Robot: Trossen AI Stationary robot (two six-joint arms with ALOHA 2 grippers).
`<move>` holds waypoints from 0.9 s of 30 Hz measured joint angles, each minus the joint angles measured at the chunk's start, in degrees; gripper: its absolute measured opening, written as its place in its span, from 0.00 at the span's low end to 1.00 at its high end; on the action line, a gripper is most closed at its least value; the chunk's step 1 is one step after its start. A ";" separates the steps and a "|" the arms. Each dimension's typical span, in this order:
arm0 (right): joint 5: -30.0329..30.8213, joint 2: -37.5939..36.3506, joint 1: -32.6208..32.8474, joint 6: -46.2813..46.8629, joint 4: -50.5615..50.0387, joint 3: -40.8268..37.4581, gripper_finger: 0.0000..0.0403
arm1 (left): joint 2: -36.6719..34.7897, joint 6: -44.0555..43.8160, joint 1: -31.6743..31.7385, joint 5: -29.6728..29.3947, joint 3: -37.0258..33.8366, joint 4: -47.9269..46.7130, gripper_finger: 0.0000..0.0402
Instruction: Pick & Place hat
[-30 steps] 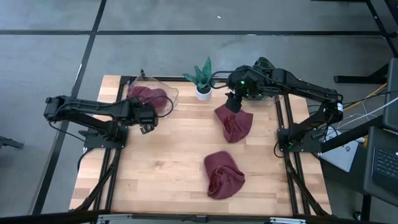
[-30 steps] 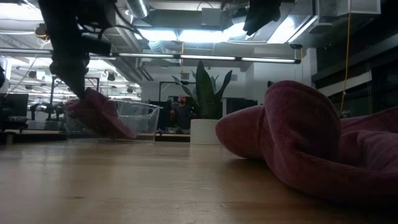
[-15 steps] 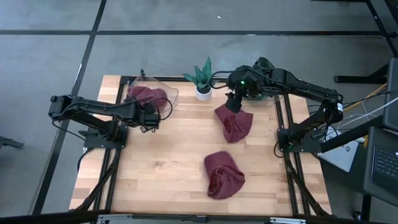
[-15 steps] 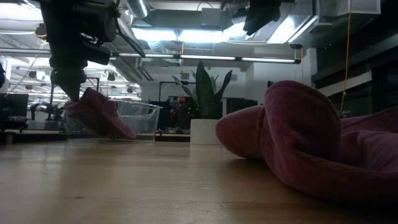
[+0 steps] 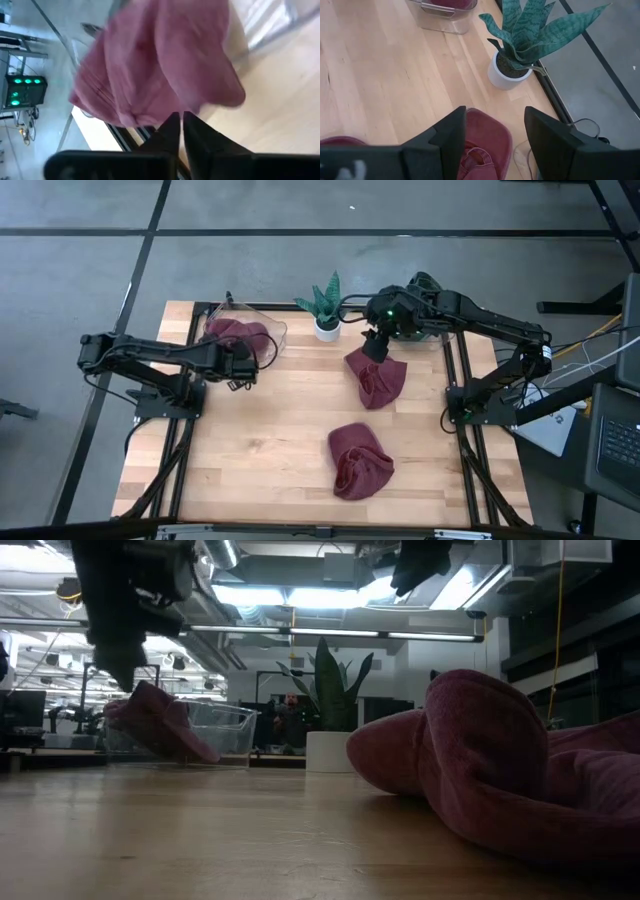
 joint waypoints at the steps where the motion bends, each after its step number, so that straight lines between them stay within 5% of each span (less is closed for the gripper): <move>1: 0.01 0.00 0.13 0.02 0.00 0.00 0.50 | -0.24 0.00 0.01 -0.99 0.76 -0.07 0.03; 7: 0.01 0.00 0.53 0.65 0.00 0.00 0.50 | -2.47 3.73 0.61 -5.39 7.34 -0.01 0.01; 12: 0.00 0.00 0.56 1.22 0.00 0.00 0.50 | -5.14 6.09 1.61 0.42 10.04 0.11 0.01; 16: 0.06 0.00 1.12 1.21 0.00 0.00 0.50 | -7.46 -3.22 1.61 5.96 9.14 -0.03 0.02; 22: 0.12 0.00 2.66 0.04 0.00 0.01 0.50 | -11.47 -19.77 -1.57 6.90 4.93 0.02 0.11; 27: 0.56 0.00 3.53 -1.30 0.00 0.00 0.50 | -12.54 -24.28 -4.89 6.77 -0.67 -0.17 0.21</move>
